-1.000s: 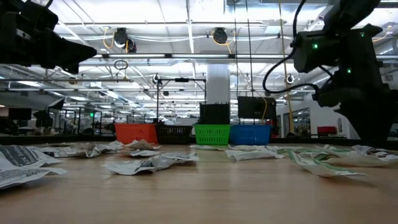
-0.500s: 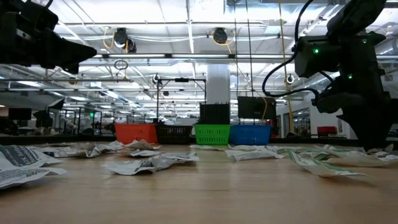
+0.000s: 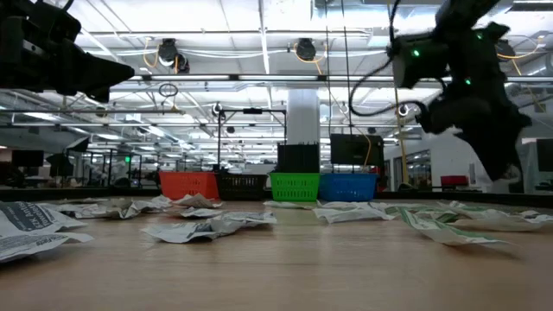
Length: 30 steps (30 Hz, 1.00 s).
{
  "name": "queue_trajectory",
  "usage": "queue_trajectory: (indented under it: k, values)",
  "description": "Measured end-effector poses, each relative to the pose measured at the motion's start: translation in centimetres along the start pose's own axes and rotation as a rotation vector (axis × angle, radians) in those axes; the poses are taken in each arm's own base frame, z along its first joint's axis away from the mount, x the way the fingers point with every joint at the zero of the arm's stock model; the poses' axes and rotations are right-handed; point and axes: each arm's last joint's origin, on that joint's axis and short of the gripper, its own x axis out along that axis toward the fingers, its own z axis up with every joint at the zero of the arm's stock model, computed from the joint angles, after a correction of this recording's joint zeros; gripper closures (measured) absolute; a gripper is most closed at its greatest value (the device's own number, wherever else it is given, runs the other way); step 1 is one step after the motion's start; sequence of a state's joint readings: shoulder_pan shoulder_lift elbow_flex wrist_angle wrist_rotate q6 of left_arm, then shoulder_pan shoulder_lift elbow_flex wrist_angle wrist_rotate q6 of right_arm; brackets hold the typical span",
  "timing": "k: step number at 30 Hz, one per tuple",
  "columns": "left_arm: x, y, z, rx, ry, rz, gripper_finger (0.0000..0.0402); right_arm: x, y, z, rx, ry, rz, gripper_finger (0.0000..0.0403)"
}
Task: Pick & Place First Aid Supplies
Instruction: Put the blue packet into the blue bin
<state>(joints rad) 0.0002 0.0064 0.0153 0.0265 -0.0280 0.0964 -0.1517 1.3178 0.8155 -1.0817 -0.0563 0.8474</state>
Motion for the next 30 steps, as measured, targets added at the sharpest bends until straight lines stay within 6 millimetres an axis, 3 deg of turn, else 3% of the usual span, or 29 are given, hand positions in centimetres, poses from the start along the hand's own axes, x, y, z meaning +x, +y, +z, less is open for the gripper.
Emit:
queue_trajectory:
  k: [8, 15, 21, 30]
  values:
    - [0.0, 0.0, 0.0, 0.0, 0.0, 0.0, 0.0364, -4.8, 0.2, 1.5, -0.149, -0.043, 0.042, 0.0401]
    - [0.0, 0.0, 0.0, 0.0, 0.0, 0.0, 0.0364, -7.1, 0.2, 2.8, -0.179, -0.03, 0.034, 0.0402]
    - [0.0, 0.0, 0.0, 0.0, 0.0, 0.0, 0.0364, -8.3, 0.4, 6.4, -0.182, -0.032, 0.041, 0.0402]
    - [0.0, 0.0, 0.0, 0.0, 0.0, 0.0, 0.0364, -9.2, -0.8, 13.5, -0.182, -0.027, 0.05, 0.0402]
